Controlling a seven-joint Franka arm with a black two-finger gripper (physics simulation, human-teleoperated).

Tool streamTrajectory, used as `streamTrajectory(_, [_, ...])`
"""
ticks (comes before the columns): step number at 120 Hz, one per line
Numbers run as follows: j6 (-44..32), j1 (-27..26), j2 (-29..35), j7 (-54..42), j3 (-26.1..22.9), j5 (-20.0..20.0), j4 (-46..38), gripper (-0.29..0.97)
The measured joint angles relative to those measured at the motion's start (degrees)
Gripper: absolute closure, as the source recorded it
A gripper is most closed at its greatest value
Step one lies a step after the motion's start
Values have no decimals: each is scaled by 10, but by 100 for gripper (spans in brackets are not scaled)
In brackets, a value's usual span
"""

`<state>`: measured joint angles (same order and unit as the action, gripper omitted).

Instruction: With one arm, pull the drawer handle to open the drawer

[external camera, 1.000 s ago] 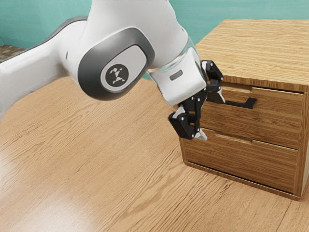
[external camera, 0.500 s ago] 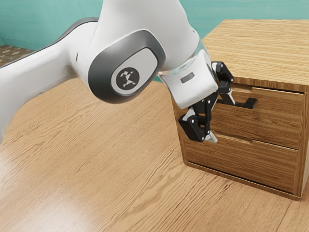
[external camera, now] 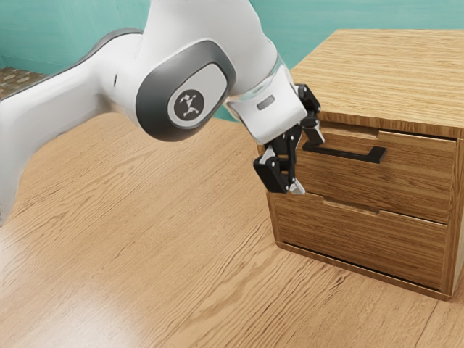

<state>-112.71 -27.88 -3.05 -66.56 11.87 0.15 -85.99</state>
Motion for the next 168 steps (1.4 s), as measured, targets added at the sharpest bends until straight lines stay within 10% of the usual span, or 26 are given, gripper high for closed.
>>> streamTrajectory(168, [-3, -7, -22, 5, -3, -22, 5, 5])
